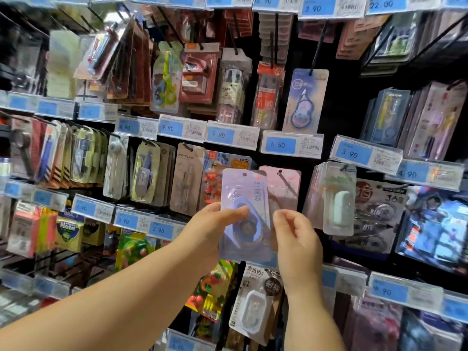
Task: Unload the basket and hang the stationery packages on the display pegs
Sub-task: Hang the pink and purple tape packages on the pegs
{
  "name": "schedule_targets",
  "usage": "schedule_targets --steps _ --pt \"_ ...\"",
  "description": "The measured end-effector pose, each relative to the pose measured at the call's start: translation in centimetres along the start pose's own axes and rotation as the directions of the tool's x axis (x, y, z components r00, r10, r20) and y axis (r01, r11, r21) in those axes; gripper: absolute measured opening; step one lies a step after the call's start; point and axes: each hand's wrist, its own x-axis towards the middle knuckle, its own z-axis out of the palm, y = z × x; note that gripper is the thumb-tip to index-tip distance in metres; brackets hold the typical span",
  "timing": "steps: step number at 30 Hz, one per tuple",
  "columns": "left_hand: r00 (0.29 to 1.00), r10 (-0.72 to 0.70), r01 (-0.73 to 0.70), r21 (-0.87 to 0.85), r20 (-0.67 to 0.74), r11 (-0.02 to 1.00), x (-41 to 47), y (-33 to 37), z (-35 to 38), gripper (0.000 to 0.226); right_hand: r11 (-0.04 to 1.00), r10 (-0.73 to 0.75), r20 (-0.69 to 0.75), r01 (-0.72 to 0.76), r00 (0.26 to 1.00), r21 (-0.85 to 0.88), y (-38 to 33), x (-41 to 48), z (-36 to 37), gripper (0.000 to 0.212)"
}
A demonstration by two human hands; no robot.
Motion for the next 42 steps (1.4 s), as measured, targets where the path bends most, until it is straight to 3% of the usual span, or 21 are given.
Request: schedule_targets --steps 2,4,8,11,13,18,21,23,25,29,31,34,38,41,42 --pt "0.999 0.028 -0.028 0.005 0.032 1.0 0.1 -0.2 0.5 0.011 0.995 0.042 0.158 -0.055 0.987 0.078 0.3 -0.3 0.0 0.009" --pt "0.998 0.045 -0.045 0.008 0.051 0.999 0.3 -0.5 1.0 0.02 0.99 0.049 0.213 -0.076 0.976 0.12 0.6 -0.3 -0.2 0.022" --pt "0.996 0.069 -0.071 0.035 0.06 0.997 0.7 -1.0 1.9 0.026 0.989 0.016 0.135 -0.035 0.991 0.145 0.7 -0.2 -0.6 0.039" --pt "0.993 0.094 -0.099 0.087 0.068 0.991 1.1 -0.9 2.3 0.007 0.991 -0.032 0.064 0.023 0.997 0.134 0.8 -0.2 -0.4 0.04" --pt "0.993 0.096 -0.104 0.127 0.067 0.986 1.5 -0.8 2.4 0.006 0.99 -0.045 0.021 0.042 0.999 0.135 0.9 -0.3 -0.3 0.038" --pt "0.991 0.108 -0.125 0.281 0.075 0.952 2.3 -0.7 2.6 0.052 0.996 -0.047 -0.004 0.047 0.999 0.077 1.1 -0.2 -0.2 0.029" --pt "0.99 0.126 -0.141 0.325 0.069 0.935 2.8 -0.8 2.4 0.09 0.998 -0.036 0.009 0.036 0.999 0.042 1.3 -0.2 -0.2 0.029" --pt "0.988 0.129 -0.15 0.333 0.084 0.931 3.1 -0.9 2.2 0.097 0.999 -0.038 0.019 0.038 0.999 0.021 1.2 -0.2 -0.3 0.03" --pt "0.988 0.119 -0.145 0.345 0.095 0.927 2.8 -0.6 2.3 0.085 0.999 -0.046 0.02 0.046 0.999 -0.007 1.1 -0.2 -0.3 0.03" --pt "0.981 0.145 -0.183 0.375 0.129 0.909 2.8 -0.5 2.4 0.033 0.999 -0.031 0.017 0.031 0.999 -0.019 0.9 -0.1 -0.5 0.031" --pt "0.973 0.182 -0.224 0.388 0.143 0.894 2.8 -0.3 2.5 0.021 1.0 -0.015 0.011 0.015 1.0 -0.011 0.7 -0.1 -0.6 0.029" --pt "0.97 0.2 -0.242 0.433 0.142 0.868 3.0 -0.3 2.7 0.017 1.0 0.005 0.013 -0.004 1.0 -0.023 0.7 0.1 -0.9 0.028" --pt "0.978 0.184 -0.211 0.485 0.103 0.849 3.4 -0.7 2.9 0.042 0.999 0.027 0.025 -0.026 0.999 -0.04 1.1 0.3 -1.1 0.031" --pt "0.974 0.216 -0.217 0.571 0.07 0.792 3.4 -0.6 3.1 0.02 0.996 0.044 0.036 -0.041 0.998 -0.081 1.0 0.6 -1.1 0.033" --pt "0.97 0.236 -0.222 0.617 0.06 0.755 3.4 -0.5 3.4 0.022 0.994 0.047 0.038 -0.043 0.998 -0.103 1.0 0.8 -1.2 0.033"
